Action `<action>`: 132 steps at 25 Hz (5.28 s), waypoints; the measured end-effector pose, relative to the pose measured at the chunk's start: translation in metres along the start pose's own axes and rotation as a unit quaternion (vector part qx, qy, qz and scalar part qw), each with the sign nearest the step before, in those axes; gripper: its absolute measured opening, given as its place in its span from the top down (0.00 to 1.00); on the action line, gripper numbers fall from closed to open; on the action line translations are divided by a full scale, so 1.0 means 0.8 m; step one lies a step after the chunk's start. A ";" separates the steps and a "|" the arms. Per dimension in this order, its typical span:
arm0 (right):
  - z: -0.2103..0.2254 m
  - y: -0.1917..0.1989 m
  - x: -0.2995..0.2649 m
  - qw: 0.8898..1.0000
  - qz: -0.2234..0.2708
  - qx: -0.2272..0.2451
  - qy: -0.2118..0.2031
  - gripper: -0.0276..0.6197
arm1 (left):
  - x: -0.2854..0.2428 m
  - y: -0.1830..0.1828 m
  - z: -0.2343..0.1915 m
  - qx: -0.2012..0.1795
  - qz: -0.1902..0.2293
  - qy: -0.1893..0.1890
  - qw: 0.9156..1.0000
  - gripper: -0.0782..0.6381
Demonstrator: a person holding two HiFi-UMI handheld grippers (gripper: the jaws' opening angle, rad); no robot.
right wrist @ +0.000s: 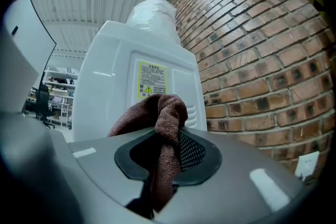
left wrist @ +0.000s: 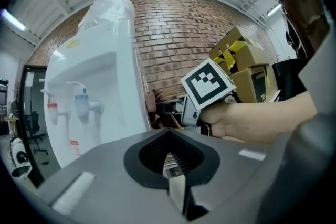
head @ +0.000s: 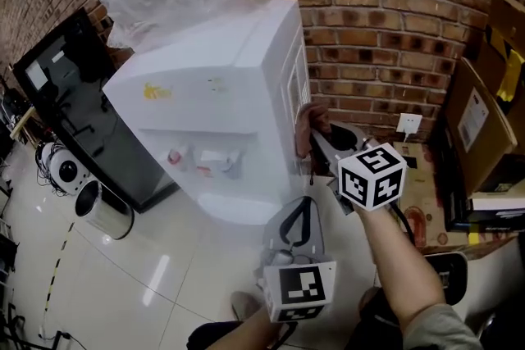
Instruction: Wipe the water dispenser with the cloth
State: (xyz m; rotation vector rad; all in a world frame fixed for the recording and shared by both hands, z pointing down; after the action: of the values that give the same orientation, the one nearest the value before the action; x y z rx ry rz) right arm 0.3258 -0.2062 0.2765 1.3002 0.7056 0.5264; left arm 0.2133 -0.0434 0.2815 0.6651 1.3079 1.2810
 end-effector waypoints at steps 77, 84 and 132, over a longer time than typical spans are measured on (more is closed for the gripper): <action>0.117 0.181 0.008 0.980 -0.149 -0.112 0.066 0.83 | -0.093 0.064 0.054 0.028 -0.088 0.023 0.995 0.89; 0.067 0.023 0.049 0.998 -0.053 0.032 0.028 0.83 | -0.035 -0.033 -0.007 0.032 -0.018 -0.014 0.999 0.89; 0.044 -0.087 -0.054 0.981 -0.093 0.167 0.023 0.83 | -0.062 -0.003 0.030 0.059 -0.042 0.019 0.997 0.89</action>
State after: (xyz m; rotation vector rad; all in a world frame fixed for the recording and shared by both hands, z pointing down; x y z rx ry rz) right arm 0.3195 -0.2746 0.2196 1.5171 0.9747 0.2941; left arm 0.2465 -0.0829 0.2999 0.6639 1.4369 1.1601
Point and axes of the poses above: the fingertips, and each gripper's own axes: x backward along the fingers, z to its right, y out of its underside, the point moved 10 cm from there along x, backward along the fingers, and after that the axes turned 10 degrees about -z, right-handed, at the moved point
